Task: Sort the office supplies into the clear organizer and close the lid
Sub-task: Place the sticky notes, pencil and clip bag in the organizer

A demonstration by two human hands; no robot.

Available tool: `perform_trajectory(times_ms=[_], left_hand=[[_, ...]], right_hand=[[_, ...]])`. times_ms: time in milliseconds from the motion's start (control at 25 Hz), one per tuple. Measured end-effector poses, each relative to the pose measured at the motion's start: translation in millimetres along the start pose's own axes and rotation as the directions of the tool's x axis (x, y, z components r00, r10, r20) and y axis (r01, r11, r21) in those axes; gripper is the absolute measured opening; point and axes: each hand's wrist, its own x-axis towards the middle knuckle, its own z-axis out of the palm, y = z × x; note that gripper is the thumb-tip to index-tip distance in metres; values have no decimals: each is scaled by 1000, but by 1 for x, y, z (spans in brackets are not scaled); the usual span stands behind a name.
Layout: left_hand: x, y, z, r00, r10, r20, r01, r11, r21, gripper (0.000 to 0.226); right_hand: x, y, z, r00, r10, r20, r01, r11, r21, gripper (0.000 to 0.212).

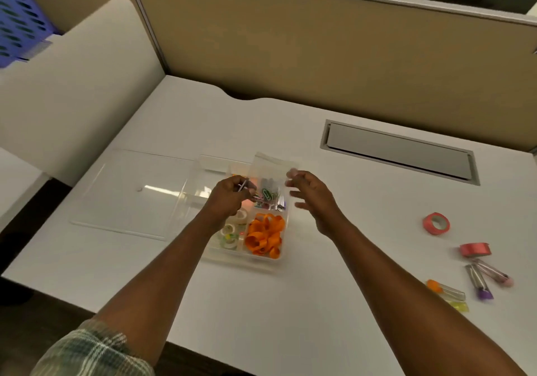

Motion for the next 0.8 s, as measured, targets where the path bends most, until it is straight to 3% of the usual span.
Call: perform_trajectory(times_ms=[80,120,320,520,800], left_hand=[[8,-9,-18,996,-84,-24,83,995,-47,4],[12,-13,-25,991,-128,-36,126,991,-50,4],[28,-21,-37,967,-233,-102,229,972,-45,9],[46,-18,-36,930,-236,-282,247,969,1,17],[69,-15,-32,928,-184,-324,244,958,153,16]], right_hand=[[12,-1,20,986,156,64,-166,967,193,51],[18,-1,32,982,180,59,-189,960,209,50],[44,3,77,990,82,-116,-81,997,7,8],[65,0,96,987,60,-147,-75,992,-99,8],[86,6,96,984,-3,-181,-77,898,-434,20]])
